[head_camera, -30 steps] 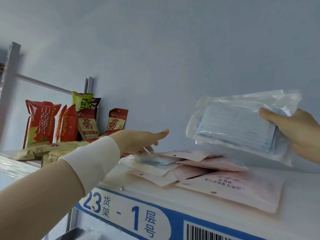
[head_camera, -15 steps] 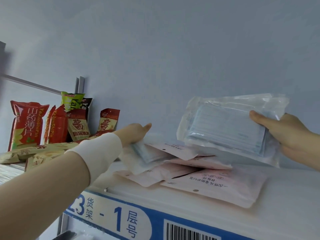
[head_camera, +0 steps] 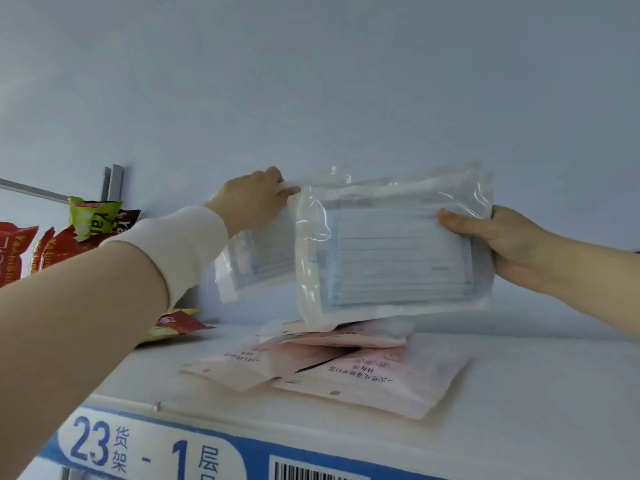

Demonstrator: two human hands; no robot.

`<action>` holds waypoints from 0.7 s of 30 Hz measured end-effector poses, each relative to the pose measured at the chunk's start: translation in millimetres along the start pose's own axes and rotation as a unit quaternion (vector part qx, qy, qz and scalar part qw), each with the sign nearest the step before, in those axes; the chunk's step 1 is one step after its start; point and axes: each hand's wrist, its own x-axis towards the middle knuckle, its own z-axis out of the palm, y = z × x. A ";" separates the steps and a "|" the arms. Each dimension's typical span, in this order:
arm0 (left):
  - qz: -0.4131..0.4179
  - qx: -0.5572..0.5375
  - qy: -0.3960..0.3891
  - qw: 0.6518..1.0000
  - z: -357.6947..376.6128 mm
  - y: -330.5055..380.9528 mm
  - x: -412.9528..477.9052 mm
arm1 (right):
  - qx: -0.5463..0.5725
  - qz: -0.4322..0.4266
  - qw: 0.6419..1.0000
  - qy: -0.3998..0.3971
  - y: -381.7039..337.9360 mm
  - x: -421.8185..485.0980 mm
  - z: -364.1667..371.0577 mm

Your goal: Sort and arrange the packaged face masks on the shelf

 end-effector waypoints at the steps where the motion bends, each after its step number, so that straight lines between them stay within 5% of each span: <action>1: 0.013 -0.046 -0.003 0.999 -1.3 10.7 -0.4 | 0.002 -0.002 1.000 -0.007 -2.0 0.1 -1.2; 7: 0.003 -0.352 -0.163 0.922 -2.5 53.8 6.7 | -0.021 -0.031 0.998 -0.048 -15.7 -10.2 -32.7; 11: 0.094 -0.256 -0.190 0.943 -2.6 89.8 4.7 | -0.051 -0.043 0.996 -0.061 -18.9 -18.4 -51.7; 21: 0.152 -0.264 -0.288 0.908 -26.8 124.3 2.8 | -0.081 -0.058 0.995 -0.004 -21.3 -22.1 -49.5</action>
